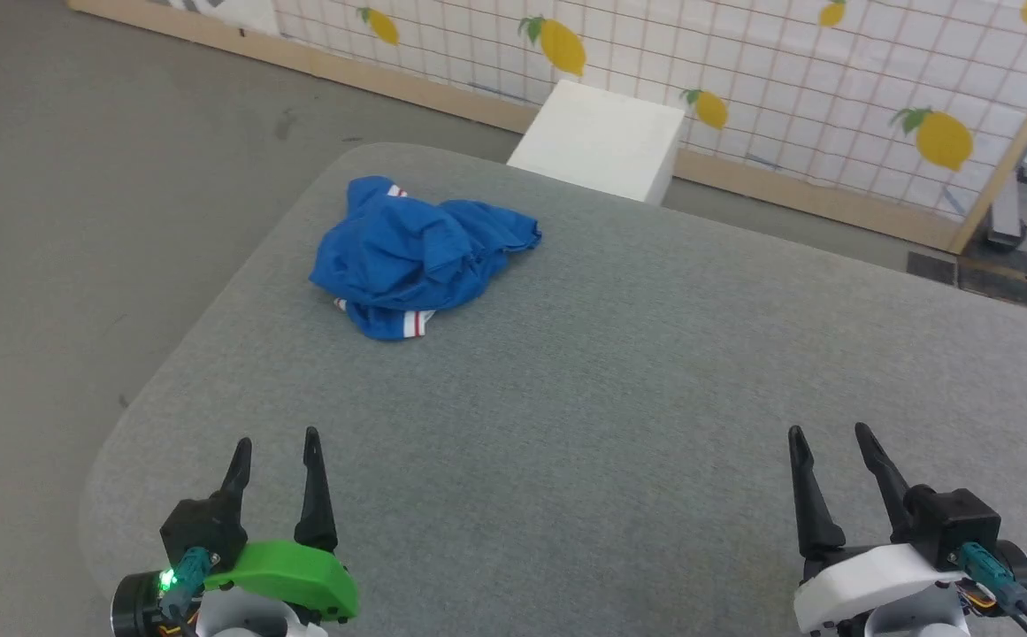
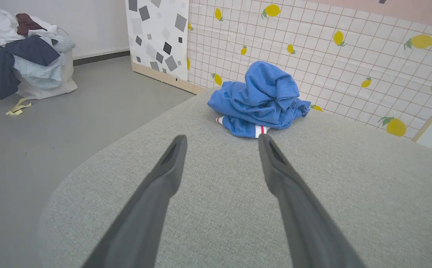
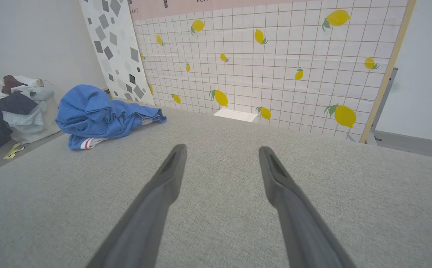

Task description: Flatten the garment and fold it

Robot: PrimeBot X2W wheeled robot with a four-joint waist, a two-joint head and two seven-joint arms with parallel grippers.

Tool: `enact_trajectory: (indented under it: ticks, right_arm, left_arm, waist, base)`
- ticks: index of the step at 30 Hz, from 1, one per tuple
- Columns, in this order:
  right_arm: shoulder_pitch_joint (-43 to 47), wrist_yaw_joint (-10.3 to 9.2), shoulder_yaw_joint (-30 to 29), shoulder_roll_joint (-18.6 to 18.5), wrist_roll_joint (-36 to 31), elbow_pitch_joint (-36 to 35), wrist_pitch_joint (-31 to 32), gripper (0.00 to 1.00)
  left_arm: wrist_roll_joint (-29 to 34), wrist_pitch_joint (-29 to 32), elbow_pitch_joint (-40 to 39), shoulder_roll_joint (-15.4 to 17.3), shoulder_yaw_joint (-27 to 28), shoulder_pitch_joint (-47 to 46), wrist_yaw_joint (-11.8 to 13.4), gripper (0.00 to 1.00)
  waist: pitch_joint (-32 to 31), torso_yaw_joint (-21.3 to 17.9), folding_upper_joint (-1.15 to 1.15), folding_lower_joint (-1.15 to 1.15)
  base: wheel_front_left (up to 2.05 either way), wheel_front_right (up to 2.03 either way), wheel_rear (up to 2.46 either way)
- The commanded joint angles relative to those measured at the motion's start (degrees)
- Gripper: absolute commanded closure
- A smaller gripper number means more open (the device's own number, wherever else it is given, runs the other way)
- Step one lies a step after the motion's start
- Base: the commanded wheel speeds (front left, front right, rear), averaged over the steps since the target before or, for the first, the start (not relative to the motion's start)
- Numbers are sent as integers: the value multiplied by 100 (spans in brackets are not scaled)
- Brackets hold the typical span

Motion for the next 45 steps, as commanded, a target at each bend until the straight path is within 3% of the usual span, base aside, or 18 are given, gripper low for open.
enact_trajectory:
  ticks: [1, 14, 31, 45]
  right_arm:
    - [-26, 26, 17, 2, 6, 12, 7, 0]
    - [34, 26, 92, 2, 54, 34, 15, 0]
    - [-9, 26, 127, 2, 65, 61, 28, 0]
    - [-172, 26, 126, 2, -70, -181, 153, 0]
  left_arm:
    - [-43, 12, -20, 52, 4, 19, 33, 0]
    - [-80, 38, -79, 121, -35, 93, 78, 0]
    - [-146, 74, -151, 203, -65, 124, 146, 0]
    - [-446, 421, 38, 453, -101, -1266, -319, 0]
  waist:
    - [-22, 163, 0, 0]
    - [-74, 498, 0, 0]
    - [-57, 430, 0, 0]
    - [391, 206, 0, 0]
  base:
    - [0, 0, 0]
    - [0, 0, 0]
    - [0, 0, 0]
    - [0, 0, 0]
